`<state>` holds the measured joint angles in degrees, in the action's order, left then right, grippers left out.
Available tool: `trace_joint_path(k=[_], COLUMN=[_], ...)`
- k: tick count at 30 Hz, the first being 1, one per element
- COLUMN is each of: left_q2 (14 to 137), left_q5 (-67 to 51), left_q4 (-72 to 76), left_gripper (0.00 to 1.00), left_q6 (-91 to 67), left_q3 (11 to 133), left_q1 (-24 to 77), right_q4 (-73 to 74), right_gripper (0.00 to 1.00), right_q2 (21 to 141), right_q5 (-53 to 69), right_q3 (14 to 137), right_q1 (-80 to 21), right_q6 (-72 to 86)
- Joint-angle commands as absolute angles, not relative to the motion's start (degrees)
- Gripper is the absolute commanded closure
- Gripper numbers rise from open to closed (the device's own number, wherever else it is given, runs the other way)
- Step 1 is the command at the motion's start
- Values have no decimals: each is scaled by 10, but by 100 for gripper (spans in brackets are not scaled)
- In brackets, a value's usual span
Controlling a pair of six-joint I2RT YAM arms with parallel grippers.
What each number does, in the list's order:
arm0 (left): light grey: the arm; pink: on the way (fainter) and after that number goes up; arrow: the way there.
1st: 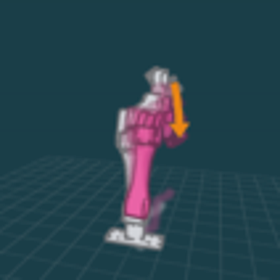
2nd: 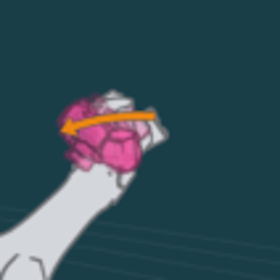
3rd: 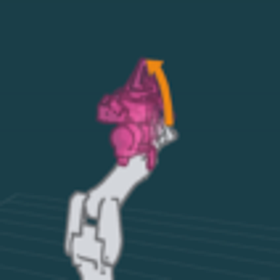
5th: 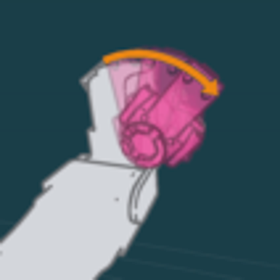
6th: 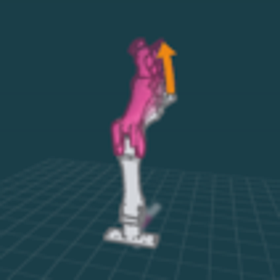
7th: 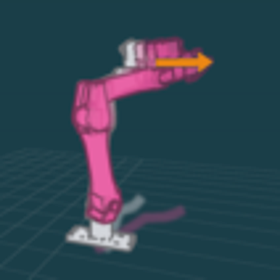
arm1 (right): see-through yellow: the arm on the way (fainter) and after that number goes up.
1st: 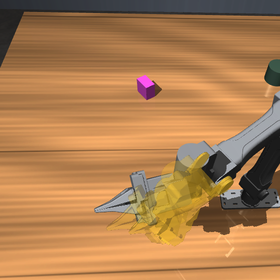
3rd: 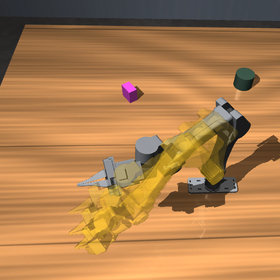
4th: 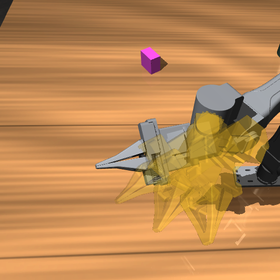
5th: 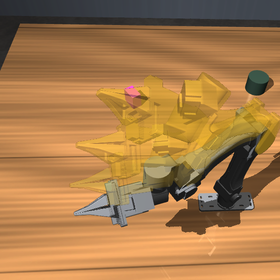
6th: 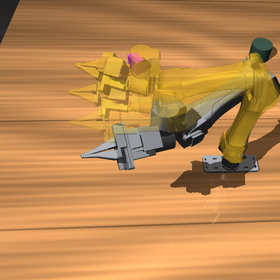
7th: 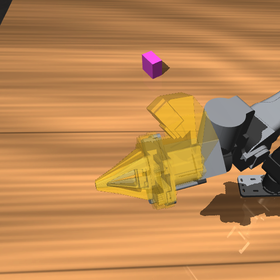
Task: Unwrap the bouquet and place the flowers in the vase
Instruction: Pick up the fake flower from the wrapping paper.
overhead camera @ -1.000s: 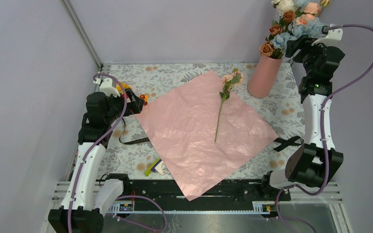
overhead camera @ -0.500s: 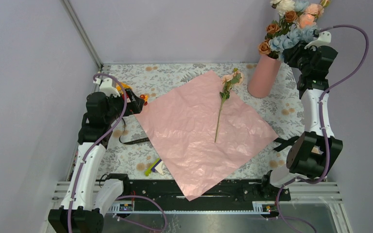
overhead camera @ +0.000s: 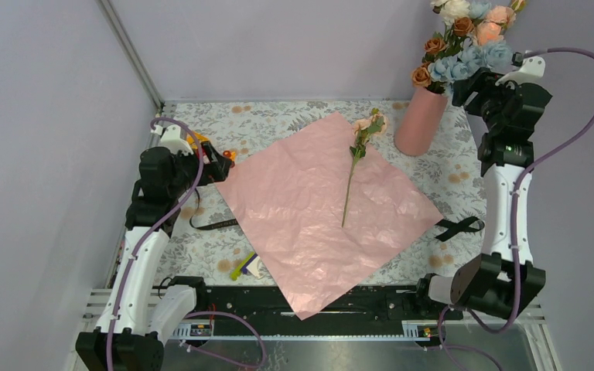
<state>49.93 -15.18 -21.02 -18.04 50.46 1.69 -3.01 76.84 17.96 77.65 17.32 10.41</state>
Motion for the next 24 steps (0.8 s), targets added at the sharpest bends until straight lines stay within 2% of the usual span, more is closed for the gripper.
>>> trace_joint_path(k=[1,7,14,24], left_q2=[494,487,519,723], left_q5=[-150,-107,-25,-8], left_q4=[-179,-176,-125,-42], left_gripper=[9,9,9,10], left_q6=[-197,-250,-318,-343], left_q3=[510,502,460,515], left_q1=[31,101,235,398], right_q4=[27,134,210,180], right_gripper=[25,23,24,29], right_q2=[710,650,577,532], right_q5=[148,190,231,269], right_q3=[749,734,660,477], right_q1=[175,175,175,173], right_q6=[116,149,236,301])
